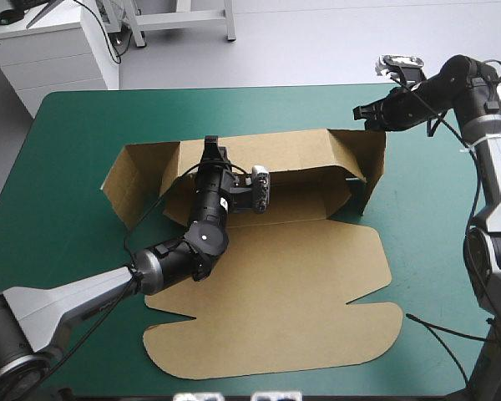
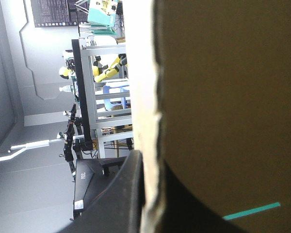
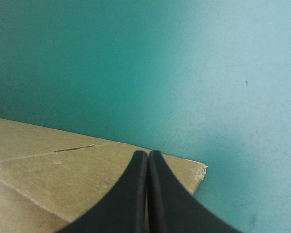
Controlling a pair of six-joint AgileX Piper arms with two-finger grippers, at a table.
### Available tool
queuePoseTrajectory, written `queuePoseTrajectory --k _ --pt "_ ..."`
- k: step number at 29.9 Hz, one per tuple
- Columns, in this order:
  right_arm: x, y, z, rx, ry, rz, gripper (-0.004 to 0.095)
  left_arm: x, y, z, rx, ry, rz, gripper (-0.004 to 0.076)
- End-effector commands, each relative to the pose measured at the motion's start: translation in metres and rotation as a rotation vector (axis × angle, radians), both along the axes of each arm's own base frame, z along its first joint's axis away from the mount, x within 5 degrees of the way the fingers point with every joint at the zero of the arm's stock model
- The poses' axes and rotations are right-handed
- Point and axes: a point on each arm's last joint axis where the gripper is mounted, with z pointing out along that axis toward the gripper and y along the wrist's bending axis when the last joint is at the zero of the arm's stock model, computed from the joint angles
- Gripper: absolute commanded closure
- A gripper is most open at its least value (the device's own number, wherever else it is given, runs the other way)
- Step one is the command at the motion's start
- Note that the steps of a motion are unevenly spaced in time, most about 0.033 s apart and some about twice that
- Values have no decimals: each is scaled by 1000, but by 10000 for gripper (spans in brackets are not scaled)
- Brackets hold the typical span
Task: Fold the box
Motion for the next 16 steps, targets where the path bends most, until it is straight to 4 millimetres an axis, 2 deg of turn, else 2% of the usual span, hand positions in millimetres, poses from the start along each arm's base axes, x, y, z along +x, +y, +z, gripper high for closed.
queuePoseTrajectory --k 1,16 --pt "-23 0 32 -42 -32 -7 923 0 0 24 6 -110 -25 731" --pt "-33 14 44 -35 -51 4 926 0 0 26 2 -115 -23 731"
